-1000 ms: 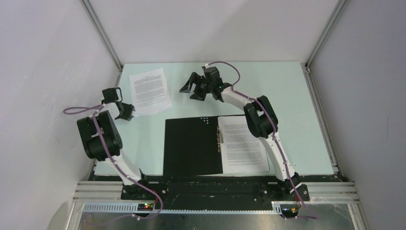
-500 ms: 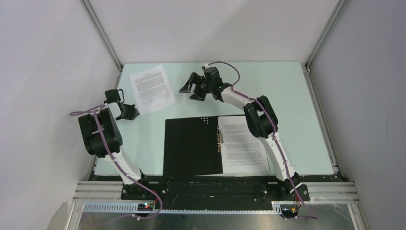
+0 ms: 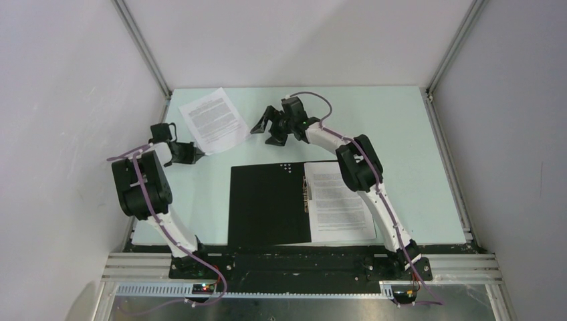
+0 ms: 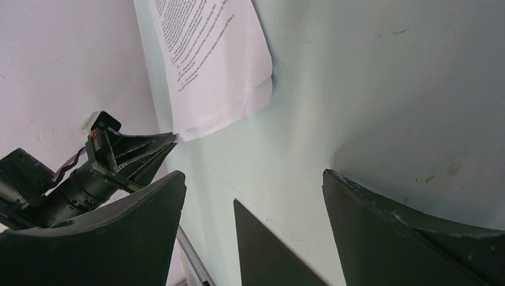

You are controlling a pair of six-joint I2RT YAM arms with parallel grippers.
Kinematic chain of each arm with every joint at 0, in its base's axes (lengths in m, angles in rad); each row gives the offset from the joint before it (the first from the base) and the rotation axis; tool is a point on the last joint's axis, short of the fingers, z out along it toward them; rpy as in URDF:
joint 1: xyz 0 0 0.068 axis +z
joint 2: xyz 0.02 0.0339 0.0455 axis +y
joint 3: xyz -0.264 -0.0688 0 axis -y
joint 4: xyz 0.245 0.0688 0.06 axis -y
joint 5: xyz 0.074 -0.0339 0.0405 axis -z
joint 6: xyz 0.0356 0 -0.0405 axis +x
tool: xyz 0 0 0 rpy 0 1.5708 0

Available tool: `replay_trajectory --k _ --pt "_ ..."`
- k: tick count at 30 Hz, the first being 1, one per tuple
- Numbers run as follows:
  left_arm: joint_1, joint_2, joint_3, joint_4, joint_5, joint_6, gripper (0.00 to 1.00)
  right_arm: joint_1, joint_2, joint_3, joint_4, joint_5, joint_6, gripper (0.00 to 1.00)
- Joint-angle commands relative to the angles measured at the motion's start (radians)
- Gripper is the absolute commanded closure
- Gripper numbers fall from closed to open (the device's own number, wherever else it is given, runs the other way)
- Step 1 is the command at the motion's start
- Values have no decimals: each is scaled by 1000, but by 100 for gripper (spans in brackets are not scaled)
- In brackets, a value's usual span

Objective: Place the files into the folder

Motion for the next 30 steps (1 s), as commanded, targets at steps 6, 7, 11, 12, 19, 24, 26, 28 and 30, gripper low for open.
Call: replay_trajectory --k 6,7,11,12,19,24,26,28,30 --pt "-9 -71 4 5 103 -42 100 20 56 66 -15 38 88 11" --pt "-8 -74 3 5 112 -44 100 26 57 65 -10 45 101 11" --pt "-10 -87 0 4 134 -50 100 37 67 51 18 62 159 11" --pt "-10 -87 1 4 139 -51 100 38 71 45 26 63 171 11" --pt "-19 -106 -6 6 172 -53 100 59 72 16 67 109 257 11" --pt "-30 -118 -18 5 190 -59 100 83 79 -23 132 116 349 12" --pt "-33 -123 -21 6 188 -50 100 92 77 -44 142 132 367 12" --pt "-31 -133 -14 -5 158 -12 100 97 61 -83 161 149 376 12" --pt "-27 -133 -3 -25 121 34 90 95 41 -121 173 162 371 12"
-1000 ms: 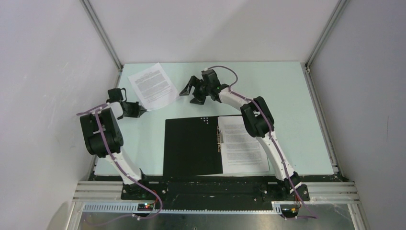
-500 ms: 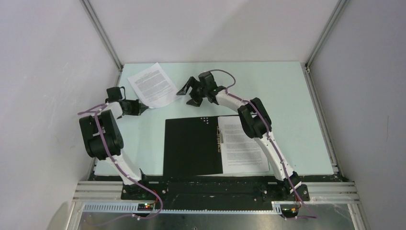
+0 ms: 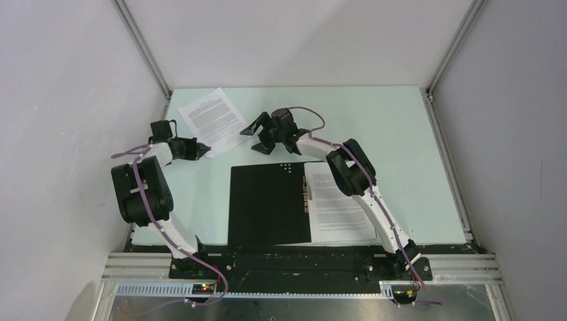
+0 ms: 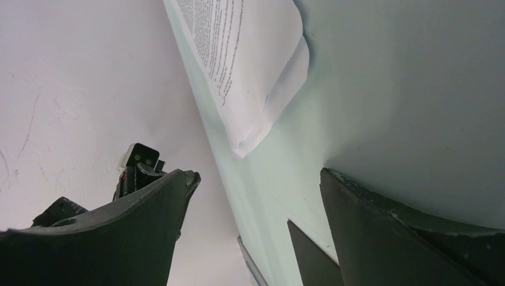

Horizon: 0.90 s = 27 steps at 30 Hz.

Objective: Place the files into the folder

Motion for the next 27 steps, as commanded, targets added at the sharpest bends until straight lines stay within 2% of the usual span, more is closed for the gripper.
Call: replay_trajectory --k 1,2,4,7,10,15,22,27 --pt "-2 -51 13 -32 -53 95 79 11 -15 -91 -3 62 18 12" --pt "-2 -48 11 -34 -65 105 60 9 -22 -97 -5 65 5 12" --pt "-5 -45 -3 -36 -101 119 42 1 -43 -111 -14 63 -13 12" --pt "-12 -33 -15 -32 -157 133 35 -15 -64 -153 -4 58 -23 13" --pt "-17 -28 -39 -11 -197 122 35 -25 -78 -184 4 55 -32 13" --pt "-26 8 -46 42 -221 92 45 -35 -80 -207 18 42 -34 14" --pt "-48 41 -47 110 -245 61 52 -43 -87 -222 41 35 -35 14" --pt "-58 51 -64 131 -261 41 62 -48 -92 -222 48 26 -37 14"
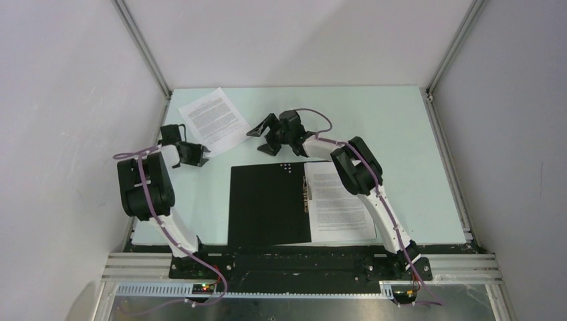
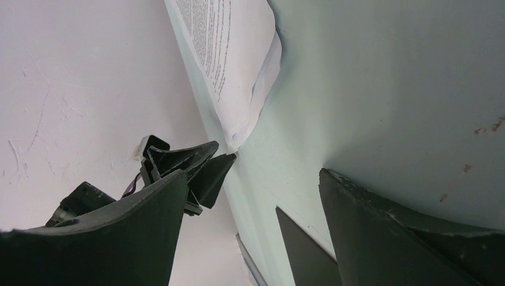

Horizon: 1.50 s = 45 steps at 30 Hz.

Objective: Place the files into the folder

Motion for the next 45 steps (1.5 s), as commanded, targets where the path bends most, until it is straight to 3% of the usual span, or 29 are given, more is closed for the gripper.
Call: replay_trajectory --k 1,12,21,31,45 --pt "-13 7 -18 55 -45 -30 62 -17 -9 -33 -84 34 -44 14" --pt "-27 31 -26 64 -79 -58 70 -27 -4 -32 -66 20 -38 14" --pt "-45 67 10 63 -60 -84 99 -19 16 -14 -55 12 -35 14" --pt "-76 34 42 64 81 -182 100 9 107 122 -55 18 16 14" --pt "-82 11 36 64 154 -192 100 30 198 254 -109 89 105 16"
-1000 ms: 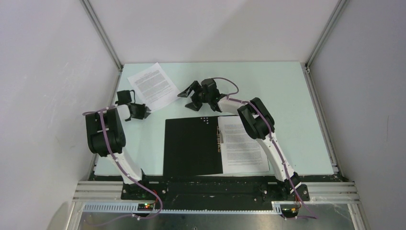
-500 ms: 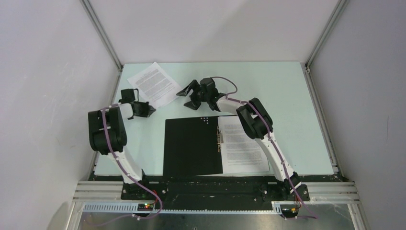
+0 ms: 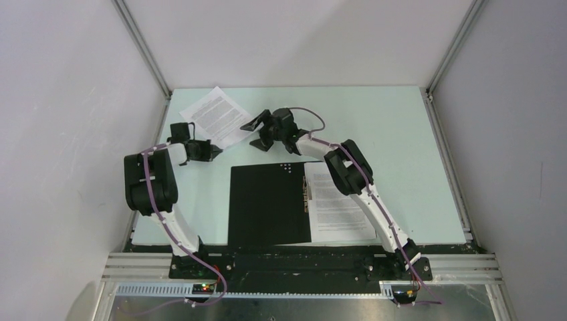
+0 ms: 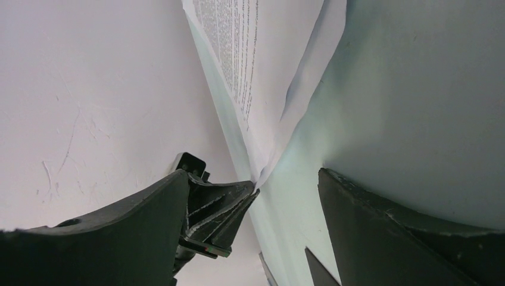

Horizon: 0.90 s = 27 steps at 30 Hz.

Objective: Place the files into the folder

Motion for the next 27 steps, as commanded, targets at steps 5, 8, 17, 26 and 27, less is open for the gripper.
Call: replay_trajectory --k 5,8,17,26,27 --pt "-9 -52 18 1 66 -2 100 9 68 49 -87 99 66 18" --pt "-10 -67 3 -1 82 4 100 10 84 66 -82 122 85 20" --pt "-15 -125 -43 -36 101 46 100 11 118 115 -72 195 164 29" --pt "-18 -172 -88 -69 107 111 100 -3 67 24 -45 242 163 74" --pt "-20 -173 -86 -72 118 123 98 -6 40 1 -32 243 163 81"
